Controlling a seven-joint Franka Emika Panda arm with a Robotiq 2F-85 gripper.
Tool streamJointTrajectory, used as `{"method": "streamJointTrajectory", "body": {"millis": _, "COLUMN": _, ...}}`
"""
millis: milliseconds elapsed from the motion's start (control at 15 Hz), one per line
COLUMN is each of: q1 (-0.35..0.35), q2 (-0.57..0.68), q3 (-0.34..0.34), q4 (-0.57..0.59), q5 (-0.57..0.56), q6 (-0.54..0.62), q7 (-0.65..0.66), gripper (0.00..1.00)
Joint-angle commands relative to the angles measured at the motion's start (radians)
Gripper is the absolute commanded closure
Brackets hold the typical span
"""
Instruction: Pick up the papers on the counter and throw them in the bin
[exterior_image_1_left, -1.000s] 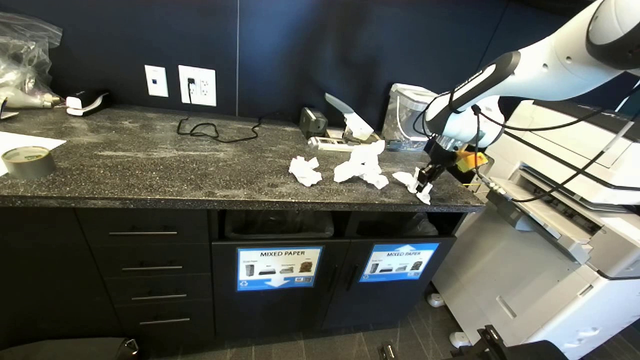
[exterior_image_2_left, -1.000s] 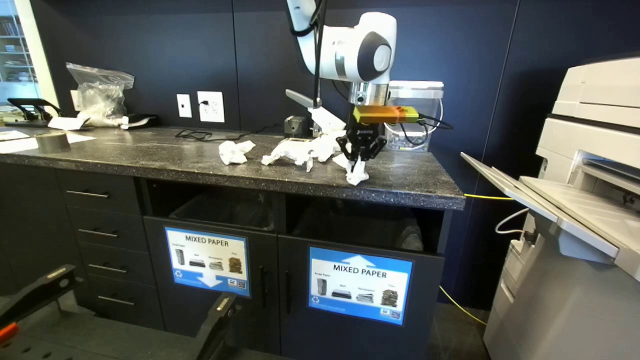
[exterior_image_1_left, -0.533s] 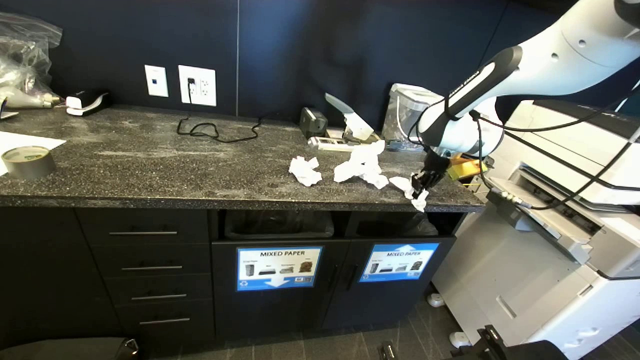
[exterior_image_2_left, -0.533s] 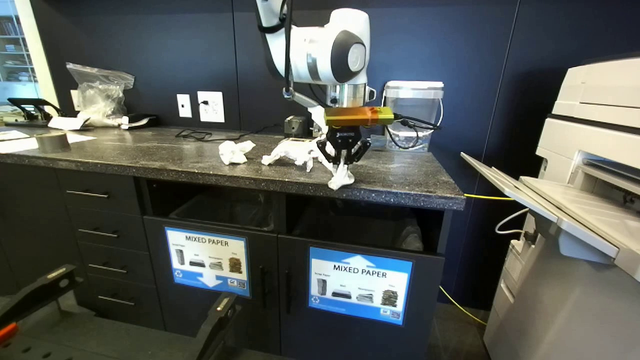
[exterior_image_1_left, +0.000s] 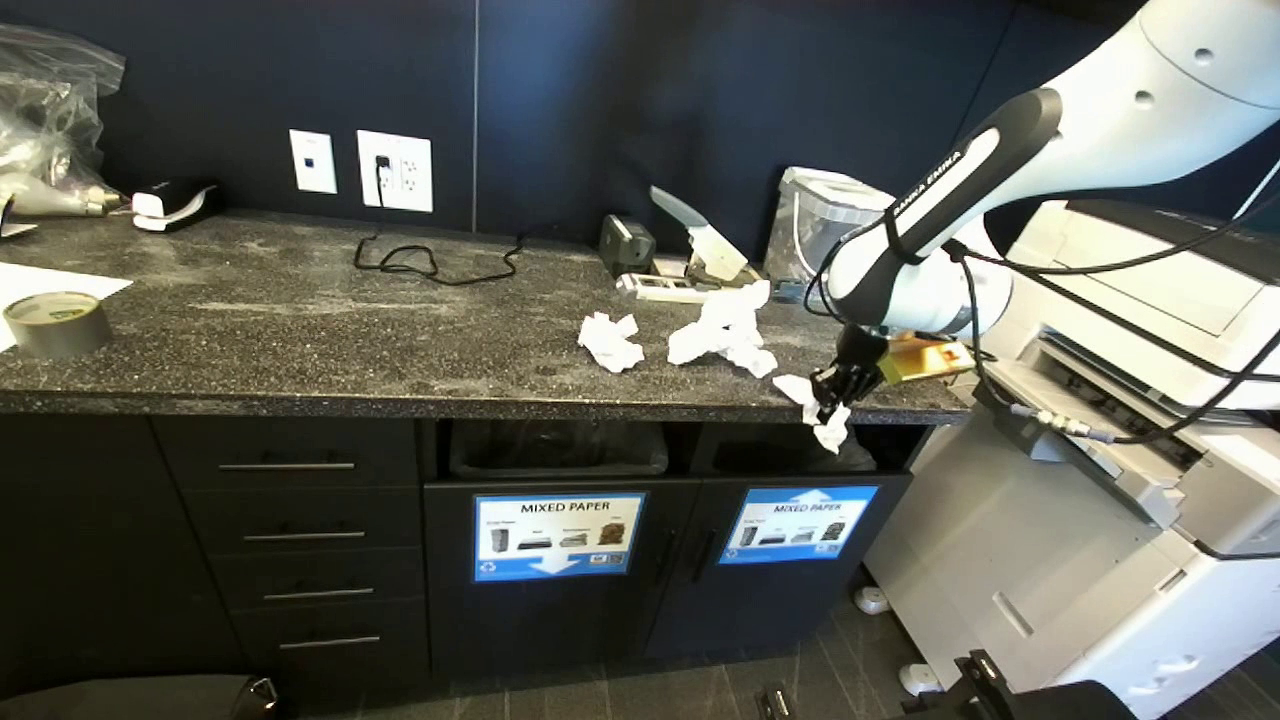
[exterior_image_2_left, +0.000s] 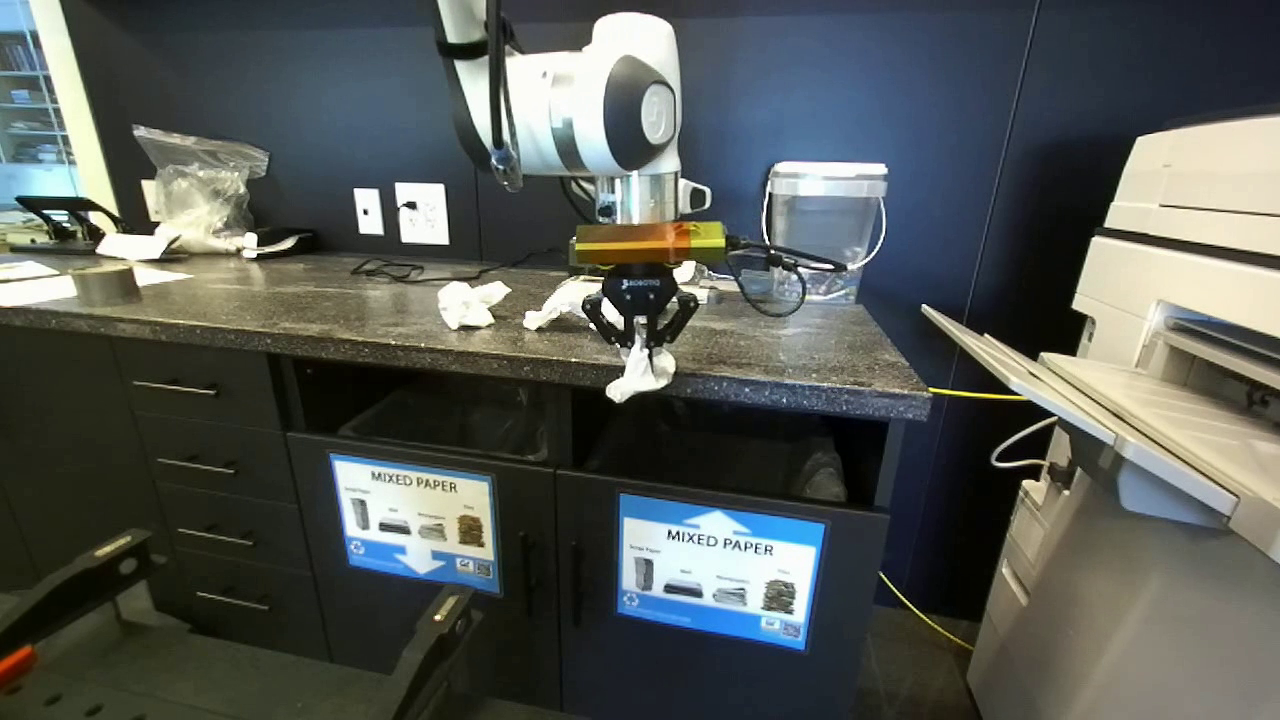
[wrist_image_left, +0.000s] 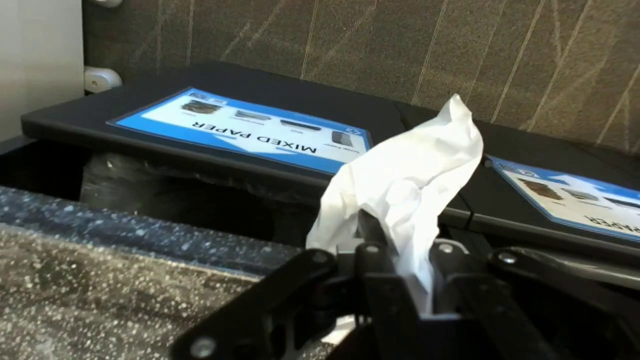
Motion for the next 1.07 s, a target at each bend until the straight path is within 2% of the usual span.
{"method": "streamJointTrajectory", "body": {"millis": 0, "q1": 0.021, "q2": -0.017, "q3": -0.009, "q4": -0.109, "q5": -0.014, "q6": 0.108, "q7": 0.080, "gripper": 0.86}}
{"method": "streamJointTrajectory", "body": {"millis": 200, "q1": 0.043, "q2": 0.005, "q3": -0.029, "q4": -0.148, "q5": -0.024, "q6": 0.166, "q7": 0.140, "gripper": 0.86}}
{"method": "streamJointTrajectory", "body": {"millis": 467, "q1": 0.032, "q2": 0.072, "q3": -0.015, "q4": -0.184, "q5": -0.006, "q6": 0.349, "q7": 0.181, "gripper": 0.86}}
{"method": "streamJointTrajectory", "body": {"millis": 1000, "q1": -0.006, "q2": 0.269, "q3": 0.018, "q4": -0.135, "q5": -0.029, "q6": 0.659, "q7": 0.221, "gripper": 0.86}}
